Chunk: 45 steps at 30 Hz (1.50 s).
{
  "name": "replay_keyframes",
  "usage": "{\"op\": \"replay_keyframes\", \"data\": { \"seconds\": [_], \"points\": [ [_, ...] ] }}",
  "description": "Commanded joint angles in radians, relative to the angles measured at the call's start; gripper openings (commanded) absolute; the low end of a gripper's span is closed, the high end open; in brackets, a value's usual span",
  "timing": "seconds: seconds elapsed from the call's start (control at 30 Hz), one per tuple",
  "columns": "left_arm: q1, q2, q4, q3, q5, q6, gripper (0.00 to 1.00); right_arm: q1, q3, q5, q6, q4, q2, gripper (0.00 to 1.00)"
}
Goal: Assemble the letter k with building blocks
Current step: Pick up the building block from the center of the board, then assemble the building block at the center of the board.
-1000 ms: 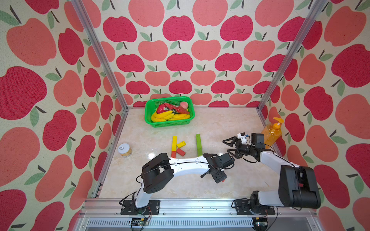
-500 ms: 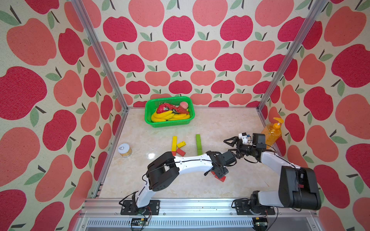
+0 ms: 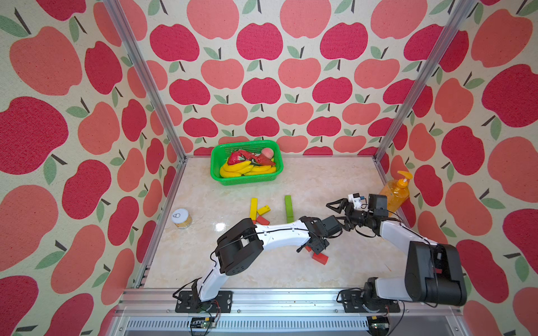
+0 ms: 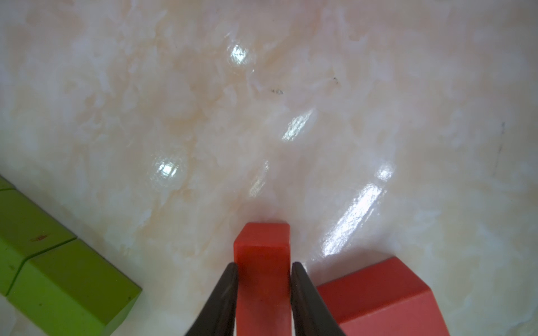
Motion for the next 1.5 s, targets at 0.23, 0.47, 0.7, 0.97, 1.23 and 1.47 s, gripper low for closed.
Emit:
{"op": "replay_keyframes", "data": {
  "seconds": [0.23, 0.47, 0.7, 0.97, 1.23, 1.47],
  "points": [
    [0.011, 0.071, -0.070, 0.051, 0.002, -0.040, 0.44, -0.021, -0.019, -0.013, 0.000, -0.019, -0.019, 0.99],
    [0.026, 0.051, -0.042, 0.026, 0.027, -0.045, 0.19, -0.033, -0.014, -0.041, -0.001, -0.025, -0.016, 0.99],
    [0.096, -0.050, 0.031, -0.008, 0.089, -0.022, 0.12, -0.111, 0.026, -0.075, -0.065, -0.161, -0.038, 0.99],
    [0.185, -0.062, 0.003, 0.097, 0.190, 0.109, 0.12, -0.115, 0.077, -0.139, -0.139, -0.268, -0.065, 0.99],
    [0.263, 0.023, -0.047, 0.239, 0.180, 0.221, 0.12, -0.018, 0.103, -0.137, -0.187, -0.298, -0.065, 0.99],
    [0.320, 0.158, -0.124, 0.430, 0.158, 0.300, 0.12, 0.033, 0.069, -0.144, -0.137, -0.183, -0.016, 0.99]
  ]
}}
